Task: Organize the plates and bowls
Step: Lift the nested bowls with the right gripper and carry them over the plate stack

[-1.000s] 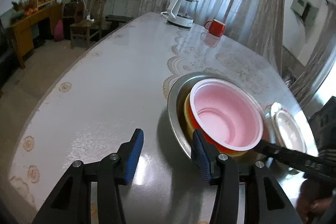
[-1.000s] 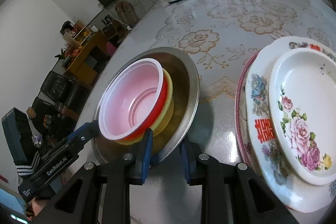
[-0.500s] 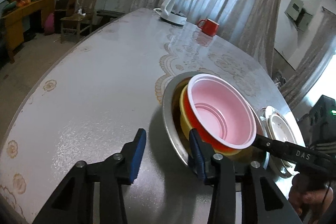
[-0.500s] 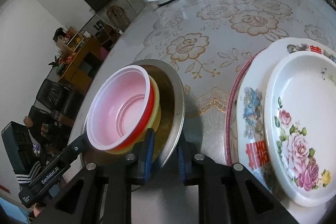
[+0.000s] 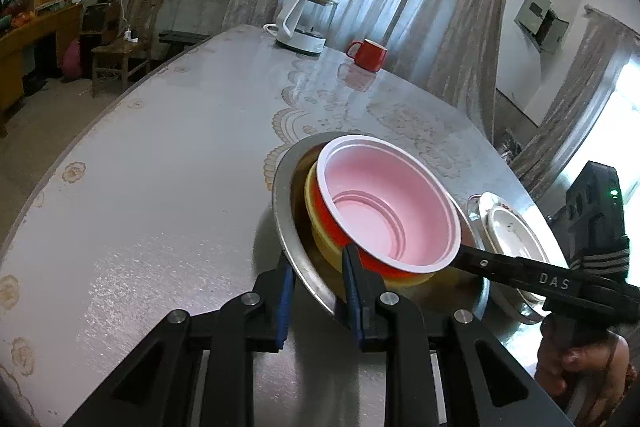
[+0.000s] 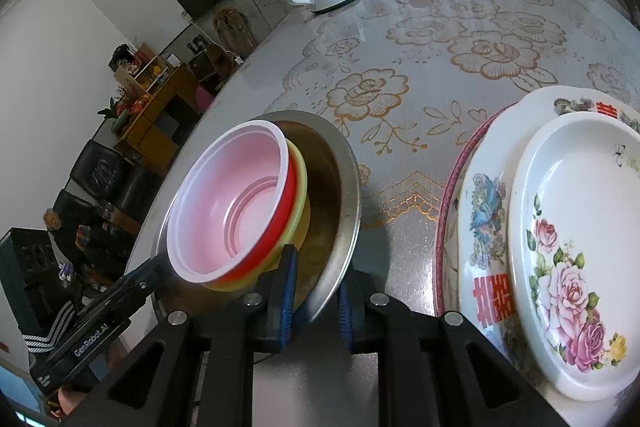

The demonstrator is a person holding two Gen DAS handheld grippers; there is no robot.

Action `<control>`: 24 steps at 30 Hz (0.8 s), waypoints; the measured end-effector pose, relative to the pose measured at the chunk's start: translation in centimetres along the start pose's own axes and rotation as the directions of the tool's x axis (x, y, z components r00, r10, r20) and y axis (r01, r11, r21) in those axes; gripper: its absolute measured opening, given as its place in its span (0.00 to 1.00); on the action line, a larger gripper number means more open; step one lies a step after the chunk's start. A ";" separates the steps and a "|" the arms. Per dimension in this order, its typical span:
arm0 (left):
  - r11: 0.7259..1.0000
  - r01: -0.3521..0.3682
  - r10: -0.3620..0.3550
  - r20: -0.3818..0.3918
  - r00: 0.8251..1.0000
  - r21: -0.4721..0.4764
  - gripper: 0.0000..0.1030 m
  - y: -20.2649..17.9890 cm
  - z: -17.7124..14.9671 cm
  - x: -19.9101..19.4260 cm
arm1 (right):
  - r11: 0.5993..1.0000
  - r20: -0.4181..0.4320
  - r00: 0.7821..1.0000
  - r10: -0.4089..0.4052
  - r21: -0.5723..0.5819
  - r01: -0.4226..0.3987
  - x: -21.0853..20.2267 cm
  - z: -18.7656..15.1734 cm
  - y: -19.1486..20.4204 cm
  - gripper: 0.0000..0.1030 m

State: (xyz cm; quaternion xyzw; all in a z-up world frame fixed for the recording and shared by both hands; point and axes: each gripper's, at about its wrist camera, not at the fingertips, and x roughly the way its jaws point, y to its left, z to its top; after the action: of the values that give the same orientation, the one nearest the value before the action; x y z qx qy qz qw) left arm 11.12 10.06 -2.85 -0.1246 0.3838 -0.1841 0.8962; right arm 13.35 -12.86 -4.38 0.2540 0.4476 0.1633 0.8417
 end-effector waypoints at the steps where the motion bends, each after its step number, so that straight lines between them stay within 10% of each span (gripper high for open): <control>1: 1.000 0.002 -0.002 0.003 1.000 0.002 0.23 0.0 0.0 -0.1 | 1.000 0.000 1.000 -0.001 0.003 0.001 0.0 0.0 0.0 0.17; 24: 0.996 -0.032 0.023 0.119 0.993 0.079 0.23 -2.9 0.1 -3.1 | 0.999 0.081 0.996 0.037 -0.028 -0.035 -3.1 -0.3 0.0 0.17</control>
State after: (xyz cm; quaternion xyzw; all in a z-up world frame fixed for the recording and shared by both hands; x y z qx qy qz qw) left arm 8.52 8.81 0.28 -0.0938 0.3240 -0.1793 0.9242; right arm 11.38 -14.27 -2.46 0.2574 0.4058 0.1738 0.8596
